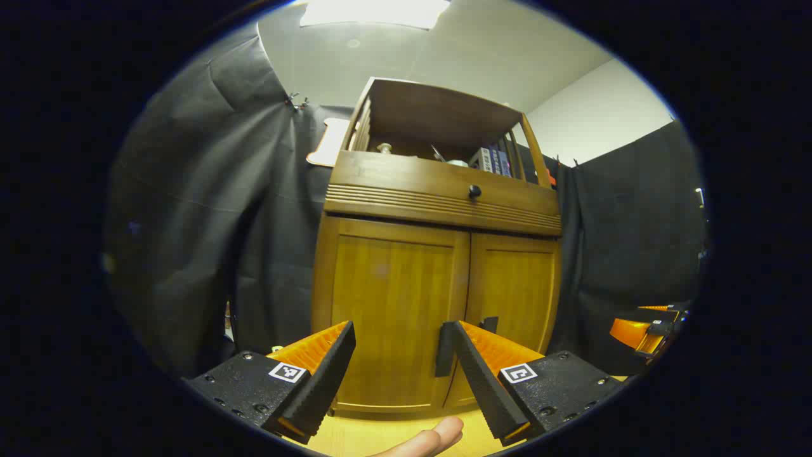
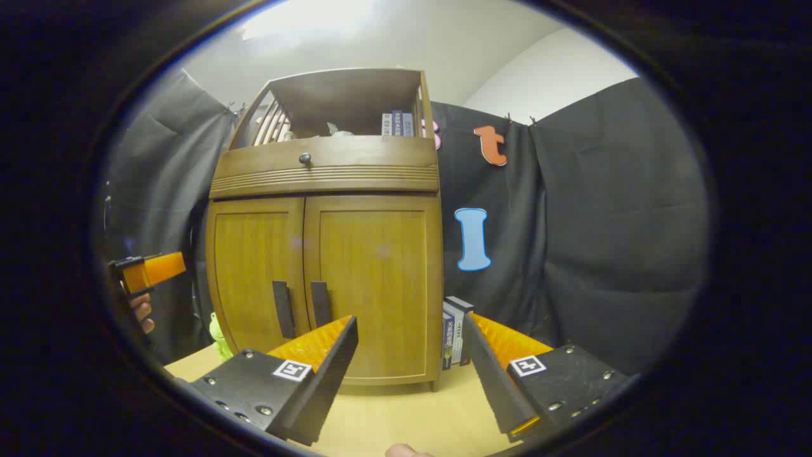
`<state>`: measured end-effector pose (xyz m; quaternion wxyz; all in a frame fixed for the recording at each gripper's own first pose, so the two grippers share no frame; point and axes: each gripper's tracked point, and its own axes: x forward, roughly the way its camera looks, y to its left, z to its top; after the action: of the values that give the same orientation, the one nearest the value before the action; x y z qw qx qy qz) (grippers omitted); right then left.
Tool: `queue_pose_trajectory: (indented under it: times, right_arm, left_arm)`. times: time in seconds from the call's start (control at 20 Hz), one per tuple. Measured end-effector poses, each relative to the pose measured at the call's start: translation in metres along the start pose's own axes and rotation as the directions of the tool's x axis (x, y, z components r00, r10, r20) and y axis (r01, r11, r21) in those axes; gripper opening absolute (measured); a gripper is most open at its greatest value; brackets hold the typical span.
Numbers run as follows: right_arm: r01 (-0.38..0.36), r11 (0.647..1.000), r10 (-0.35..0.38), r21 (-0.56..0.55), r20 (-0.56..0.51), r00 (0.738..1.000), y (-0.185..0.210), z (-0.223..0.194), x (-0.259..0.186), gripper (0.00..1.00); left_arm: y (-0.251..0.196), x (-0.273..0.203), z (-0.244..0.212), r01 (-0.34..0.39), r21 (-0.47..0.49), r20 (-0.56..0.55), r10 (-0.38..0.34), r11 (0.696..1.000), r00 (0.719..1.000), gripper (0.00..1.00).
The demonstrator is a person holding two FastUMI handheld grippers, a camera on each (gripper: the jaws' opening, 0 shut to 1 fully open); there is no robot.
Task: Open the right door of the double-door shoe cabinet with the right hand, and open the left door with the left hand.
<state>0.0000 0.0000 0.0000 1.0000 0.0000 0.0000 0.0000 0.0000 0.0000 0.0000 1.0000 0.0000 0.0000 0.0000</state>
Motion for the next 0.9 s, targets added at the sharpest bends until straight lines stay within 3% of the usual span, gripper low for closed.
queue_pose_trajectory:
  times: [0.05,0.1,0.25,0.35,0.4,0.5,0.55,0.65,0.8,0.9]
  right_arm:
    - [-0.003,1.0,0.003,0.0,-0.002,1.0,-0.001,0.001,-0.001,0.98]
    - [0.0,1.0,0.0,-0.005,-0.001,1.0,-0.004,0.002,-0.002,0.93]
    - [0.011,1.0,-0.011,-0.016,0.01,1.0,-0.011,0.007,-0.005,1.0]
    - [0.009,1.0,-0.008,-0.01,0.01,1.0,-0.013,0.008,-0.006,0.98]
    - [0.012,1.0,-0.012,-0.011,0.009,1.0,-0.015,0.009,-0.007,0.98]
    - [0.02,1.0,-0.02,-0.017,0.003,1.0,-0.021,0.008,-0.007,0.98]
    - [0.024,1.0,-0.024,-0.017,0.003,1.0,-0.023,0.007,-0.007,0.93]
    - [0.023,1.0,-0.023,-0.013,0.003,1.0,-0.025,0.006,-0.004,0.98]
    - [-0.016,1.0,0.016,-0.011,-0.01,1.0,-0.02,0.0,0.006,0.98]
    - [-0.045,0.999,0.045,-0.001,-0.01,0.999,-0.014,-0.002,0.019,0.94]
  left_arm:
    - [-0.005,0.002,-0.003,0.006,0.007,-0.009,-0.006,1.0,1.0,0.95]
    - [-0.008,0.002,-0.004,0.011,0.019,-0.01,-0.011,1.0,1.0,0.92]
    - [-0.014,0.004,-0.005,0.031,0.048,-0.004,-0.031,0.998,1.0,0.92]
    - [-0.015,0.005,-0.005,0.052,0.038,-0.015,-0.051,0.998,0.999,0.92]
    - [-0.015,0.006,-0.005,0.041,0.038,-0.012,-0.04,0.998,0.999,0.95]
    - [-0.012,0.006,-0.005,0.013,0.047,-0.014,-0.012,0.999,1.0,0.92]
    - [-0.013,0.007,-0.006,0.013,0.046,-0.017,-0.012,0.999,1.0,0.92]
    - [-0.013,0.008,-0.005,0.02,0.029,-0.024,-0.019,0.999,1.0,0.92]
    - [-0.01,0.01,-0.006,0.006,0.03,-0.027,-0.006,1.0,1.0,0.96]
    - [-0.007,0.012,-0.006,-0.001,0.029,-0.029,0.002,1.0,1.0,0.92]
